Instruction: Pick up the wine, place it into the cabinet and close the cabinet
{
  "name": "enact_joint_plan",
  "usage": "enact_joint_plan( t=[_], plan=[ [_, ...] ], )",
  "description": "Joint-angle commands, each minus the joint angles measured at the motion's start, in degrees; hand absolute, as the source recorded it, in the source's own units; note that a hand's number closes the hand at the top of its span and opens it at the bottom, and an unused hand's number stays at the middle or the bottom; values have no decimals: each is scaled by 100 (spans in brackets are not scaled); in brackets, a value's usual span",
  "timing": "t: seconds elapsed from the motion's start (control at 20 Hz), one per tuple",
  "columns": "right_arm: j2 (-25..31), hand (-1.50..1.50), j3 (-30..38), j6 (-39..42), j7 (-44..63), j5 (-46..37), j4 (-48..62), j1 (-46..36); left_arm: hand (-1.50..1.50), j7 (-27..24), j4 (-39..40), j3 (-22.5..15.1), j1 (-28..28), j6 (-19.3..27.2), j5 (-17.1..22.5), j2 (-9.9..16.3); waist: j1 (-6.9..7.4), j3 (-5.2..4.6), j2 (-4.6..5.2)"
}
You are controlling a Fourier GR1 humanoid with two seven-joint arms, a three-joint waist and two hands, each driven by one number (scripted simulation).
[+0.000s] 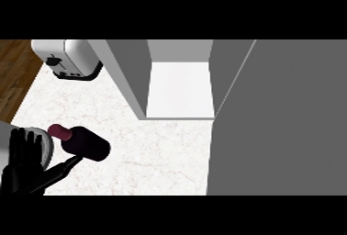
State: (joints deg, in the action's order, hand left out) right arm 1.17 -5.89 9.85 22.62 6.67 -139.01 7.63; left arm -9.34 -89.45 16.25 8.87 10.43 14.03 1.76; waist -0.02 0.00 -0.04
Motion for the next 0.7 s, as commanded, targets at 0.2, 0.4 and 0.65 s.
enact_joint_plan(
  t=[0.2,0.4,0.65],
  plan=[
    [-31,-150,-182,-218,443,-82,-248,-254,-150,-322,771,139,-269,-139,165,67,2,-1,1],
    [246,-150,681,213,-256,506,180,27,-150,-560,1156,-40,-340,-162,200,-29,-10,2,3],
    [141,-150,229,38,136,222,-138,-8,-150,-1095,2590,221,-1136,-408,335,227,-31,-2,5]
  ],
)
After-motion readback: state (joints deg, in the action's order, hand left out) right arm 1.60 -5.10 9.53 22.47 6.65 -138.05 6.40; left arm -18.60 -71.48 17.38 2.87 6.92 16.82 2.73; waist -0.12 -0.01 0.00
